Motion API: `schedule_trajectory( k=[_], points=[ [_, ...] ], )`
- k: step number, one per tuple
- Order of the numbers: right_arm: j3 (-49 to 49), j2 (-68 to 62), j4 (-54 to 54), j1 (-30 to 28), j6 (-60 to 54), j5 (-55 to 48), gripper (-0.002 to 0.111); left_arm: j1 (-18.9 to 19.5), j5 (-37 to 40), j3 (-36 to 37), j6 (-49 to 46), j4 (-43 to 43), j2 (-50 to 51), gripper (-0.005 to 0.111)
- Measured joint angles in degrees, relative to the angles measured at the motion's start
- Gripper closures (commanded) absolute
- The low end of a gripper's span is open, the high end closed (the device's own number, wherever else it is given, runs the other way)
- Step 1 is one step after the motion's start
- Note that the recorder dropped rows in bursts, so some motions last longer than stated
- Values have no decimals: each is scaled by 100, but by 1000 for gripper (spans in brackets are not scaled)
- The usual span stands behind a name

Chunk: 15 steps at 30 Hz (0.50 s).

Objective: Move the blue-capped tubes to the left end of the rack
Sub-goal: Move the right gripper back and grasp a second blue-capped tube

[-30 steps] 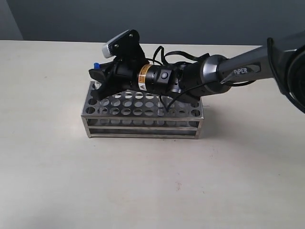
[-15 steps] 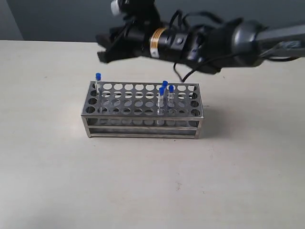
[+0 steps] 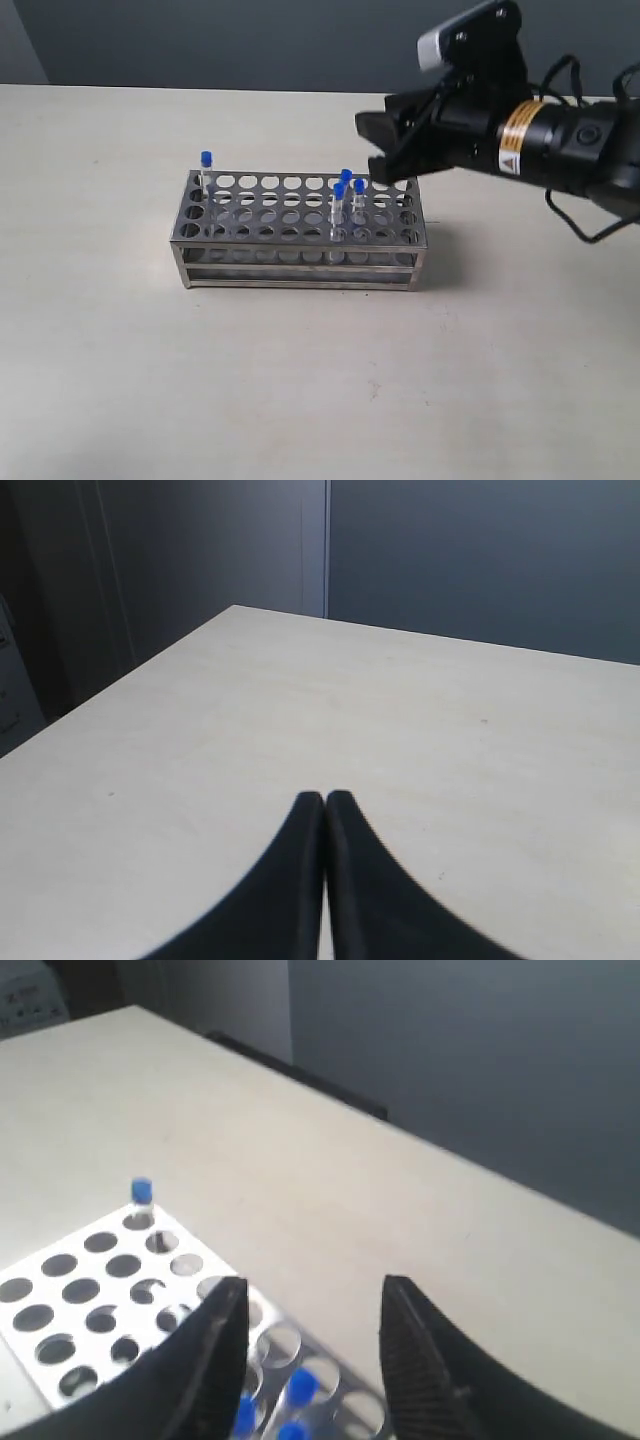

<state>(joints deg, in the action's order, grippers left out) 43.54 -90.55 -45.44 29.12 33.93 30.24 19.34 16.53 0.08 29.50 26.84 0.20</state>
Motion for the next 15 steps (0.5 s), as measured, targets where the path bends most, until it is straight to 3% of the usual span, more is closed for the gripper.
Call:
schedule_trajectory(
  k=[15],
  points=[
    [-304,-1241,839,-8,-599,710,66,0,0,0,0,0,0,106]
  ],
)
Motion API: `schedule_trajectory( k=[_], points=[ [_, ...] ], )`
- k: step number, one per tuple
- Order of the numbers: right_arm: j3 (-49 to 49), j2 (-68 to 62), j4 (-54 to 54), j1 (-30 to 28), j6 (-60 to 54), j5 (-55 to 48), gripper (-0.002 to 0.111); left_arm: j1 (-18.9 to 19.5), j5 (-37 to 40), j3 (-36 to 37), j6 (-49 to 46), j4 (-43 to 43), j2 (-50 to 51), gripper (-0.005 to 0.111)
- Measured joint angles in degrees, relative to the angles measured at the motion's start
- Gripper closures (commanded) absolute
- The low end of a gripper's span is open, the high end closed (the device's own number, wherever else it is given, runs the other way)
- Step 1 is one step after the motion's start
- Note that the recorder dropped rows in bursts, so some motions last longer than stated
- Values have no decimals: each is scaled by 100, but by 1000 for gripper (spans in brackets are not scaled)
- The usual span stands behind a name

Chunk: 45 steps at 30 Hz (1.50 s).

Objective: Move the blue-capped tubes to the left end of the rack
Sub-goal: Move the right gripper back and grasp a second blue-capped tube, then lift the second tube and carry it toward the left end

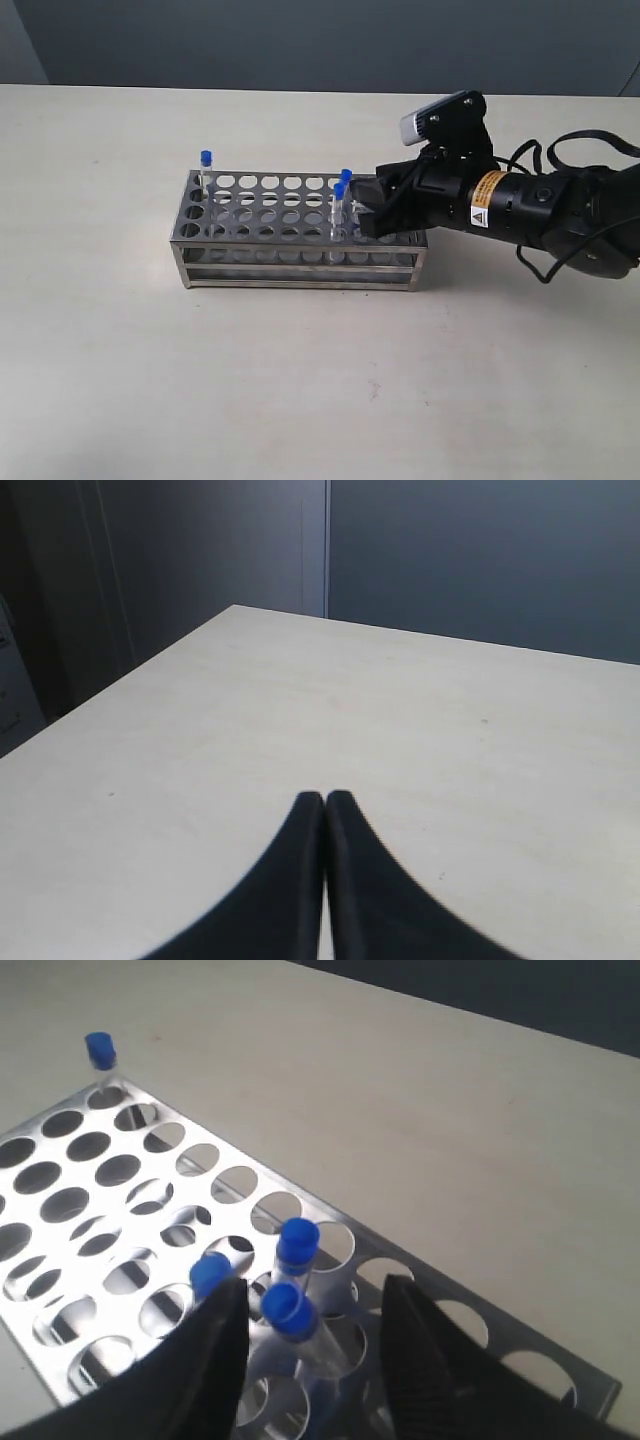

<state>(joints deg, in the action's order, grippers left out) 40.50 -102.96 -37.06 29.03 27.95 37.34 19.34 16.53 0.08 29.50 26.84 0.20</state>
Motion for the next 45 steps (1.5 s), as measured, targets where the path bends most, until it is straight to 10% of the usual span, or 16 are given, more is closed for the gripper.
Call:
schedule_trajectory(
  k=[11,21,45],
  points=[
    [235,-371,208,0,-282,152,68,0,0,0,0,0,0,106],
    [415,-535,97,0,-118,54,109,0,0,0,0,0,0,106],
    [1277,845,-286,530,34,-327,109,0,0,0,0,0,0,106]
  ],
)
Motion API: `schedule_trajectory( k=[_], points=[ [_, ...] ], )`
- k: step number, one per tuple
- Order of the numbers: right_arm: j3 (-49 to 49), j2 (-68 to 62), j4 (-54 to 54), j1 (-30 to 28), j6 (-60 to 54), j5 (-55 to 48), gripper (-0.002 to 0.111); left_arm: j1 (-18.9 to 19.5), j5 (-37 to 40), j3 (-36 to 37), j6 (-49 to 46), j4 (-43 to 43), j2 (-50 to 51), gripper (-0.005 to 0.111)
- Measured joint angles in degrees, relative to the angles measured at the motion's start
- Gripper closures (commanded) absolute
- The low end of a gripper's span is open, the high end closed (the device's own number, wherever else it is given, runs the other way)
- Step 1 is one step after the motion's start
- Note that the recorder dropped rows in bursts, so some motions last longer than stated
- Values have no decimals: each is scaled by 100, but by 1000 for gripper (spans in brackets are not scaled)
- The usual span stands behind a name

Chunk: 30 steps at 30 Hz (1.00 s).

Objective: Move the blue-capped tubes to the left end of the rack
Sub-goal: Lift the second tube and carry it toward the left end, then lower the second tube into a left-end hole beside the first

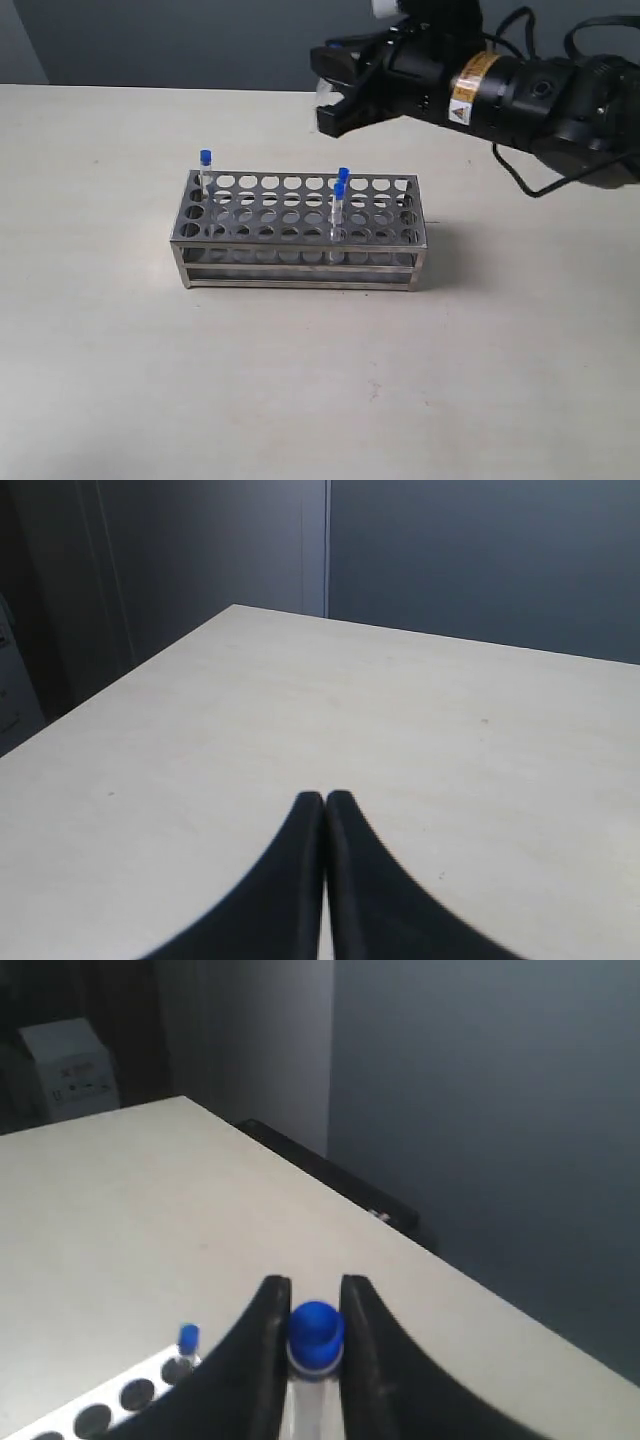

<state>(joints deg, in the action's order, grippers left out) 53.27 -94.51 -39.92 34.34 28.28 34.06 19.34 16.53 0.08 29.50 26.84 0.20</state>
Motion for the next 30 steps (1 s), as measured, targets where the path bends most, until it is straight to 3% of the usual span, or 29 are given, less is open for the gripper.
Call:
schedule_trajectory(
  k=[11,30],
  points=[
    [1608,-1485,-191,1204,21,-625,109,0,0,0,0,0,0,106],
    [2277,-2368,-280,1364,423,-798,109,0,0,0,0,0,0,106]
  ],
)
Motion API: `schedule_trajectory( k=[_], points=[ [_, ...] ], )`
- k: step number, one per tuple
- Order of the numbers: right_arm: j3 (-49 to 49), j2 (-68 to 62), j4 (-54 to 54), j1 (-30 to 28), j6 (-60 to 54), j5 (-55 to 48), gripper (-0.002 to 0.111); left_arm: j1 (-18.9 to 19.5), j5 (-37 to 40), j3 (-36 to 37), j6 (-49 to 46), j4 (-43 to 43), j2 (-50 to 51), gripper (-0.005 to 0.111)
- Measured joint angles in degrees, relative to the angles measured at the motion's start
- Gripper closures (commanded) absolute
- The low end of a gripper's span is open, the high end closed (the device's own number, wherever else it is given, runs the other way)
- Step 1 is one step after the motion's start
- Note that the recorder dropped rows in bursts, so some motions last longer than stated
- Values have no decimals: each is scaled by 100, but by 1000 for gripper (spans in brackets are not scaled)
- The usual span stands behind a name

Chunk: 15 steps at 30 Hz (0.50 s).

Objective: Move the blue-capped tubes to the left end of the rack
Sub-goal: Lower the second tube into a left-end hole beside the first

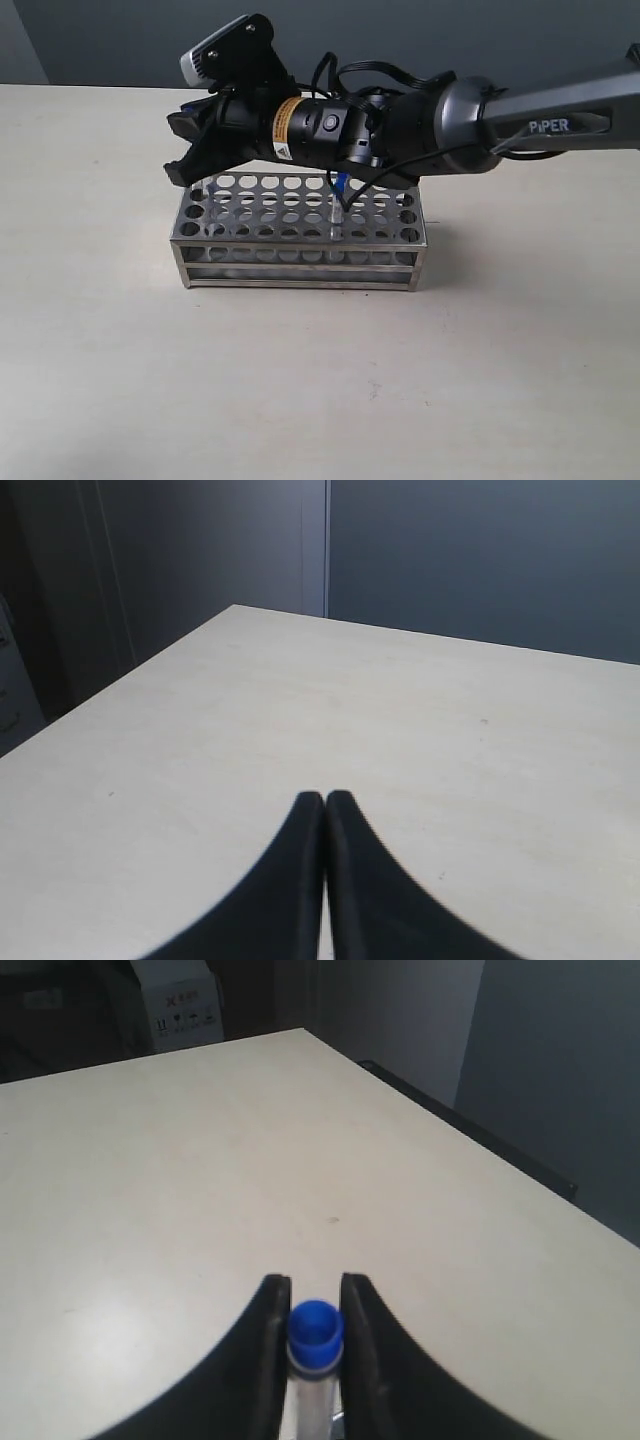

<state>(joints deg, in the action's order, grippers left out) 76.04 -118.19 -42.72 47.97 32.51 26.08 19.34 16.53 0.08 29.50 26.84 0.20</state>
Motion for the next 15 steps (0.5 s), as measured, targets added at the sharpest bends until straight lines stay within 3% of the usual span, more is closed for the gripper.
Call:
schedule_trajectory(
  k=[15],
  points=[
    [9,234,-637,130,348,-646,109,0,0,0,0,0,0,106]
  ],
)
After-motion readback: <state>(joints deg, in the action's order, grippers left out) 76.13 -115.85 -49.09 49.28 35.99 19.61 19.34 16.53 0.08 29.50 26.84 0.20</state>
